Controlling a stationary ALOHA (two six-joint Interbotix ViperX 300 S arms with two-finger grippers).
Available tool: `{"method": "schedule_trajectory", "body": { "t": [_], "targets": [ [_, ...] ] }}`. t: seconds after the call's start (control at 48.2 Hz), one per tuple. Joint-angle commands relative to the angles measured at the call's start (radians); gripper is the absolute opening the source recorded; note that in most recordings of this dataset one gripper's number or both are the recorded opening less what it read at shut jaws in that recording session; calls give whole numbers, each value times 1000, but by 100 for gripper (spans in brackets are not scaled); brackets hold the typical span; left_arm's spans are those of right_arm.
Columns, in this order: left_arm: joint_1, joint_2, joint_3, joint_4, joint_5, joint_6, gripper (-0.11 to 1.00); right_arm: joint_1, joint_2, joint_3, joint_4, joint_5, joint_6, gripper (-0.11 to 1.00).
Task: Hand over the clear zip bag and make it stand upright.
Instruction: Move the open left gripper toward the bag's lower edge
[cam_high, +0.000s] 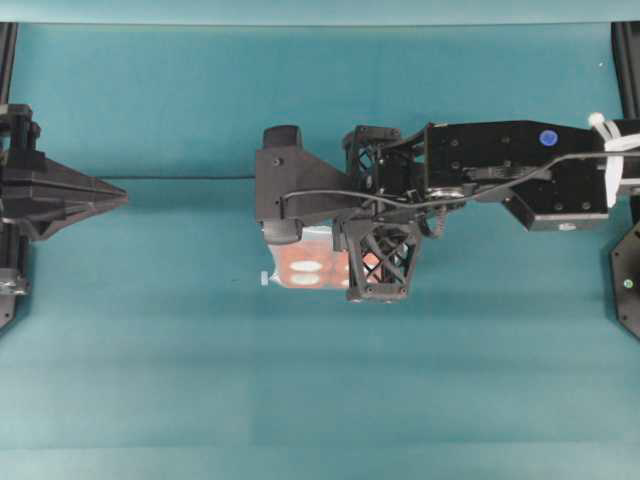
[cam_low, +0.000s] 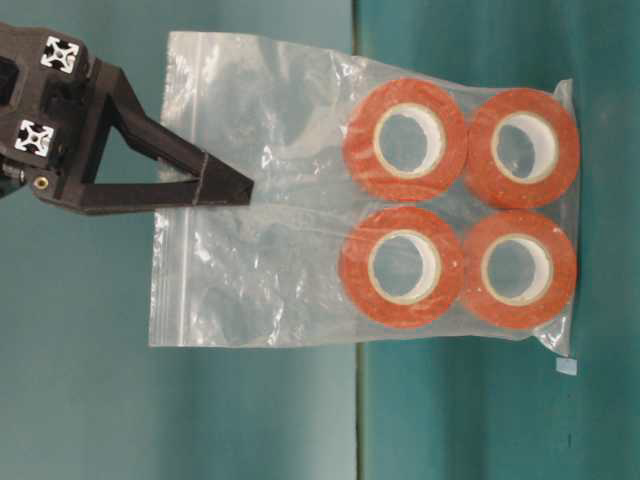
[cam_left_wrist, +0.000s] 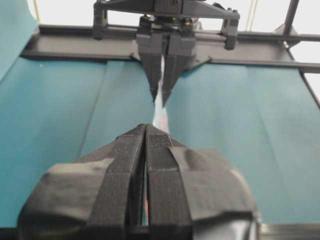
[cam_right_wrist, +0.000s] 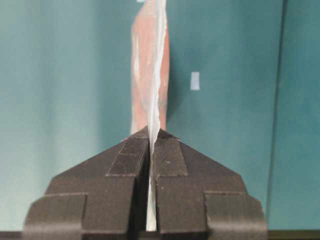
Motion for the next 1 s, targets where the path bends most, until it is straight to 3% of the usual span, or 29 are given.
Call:
{"method": "schedule_trajectory", "body": {
  "t": [0.0,0.207,0.436,0.726,0.85,0.975],
  "targets": [
    [2,5,-12,3,9,-3,-1,8,-6,-21,2,-5,-15,3],
    [2,6,-12,2,35,-51,-1,9,0,-20,2,-12,-14,3],
    [3,5,-9,3,38,-175,-1,9,0,-20,2,-8,-8,3],
    [3,49,3,3,17,-195,2,14,0,-18,2,-5,0,3],
    [3,67,15,3,-5,-193,19,15,-2,-18,2,-5,2,3],
    [3,100,32,3,-26,-193,53,21,-2,-18,2,-5,2,3]
  ]
}}
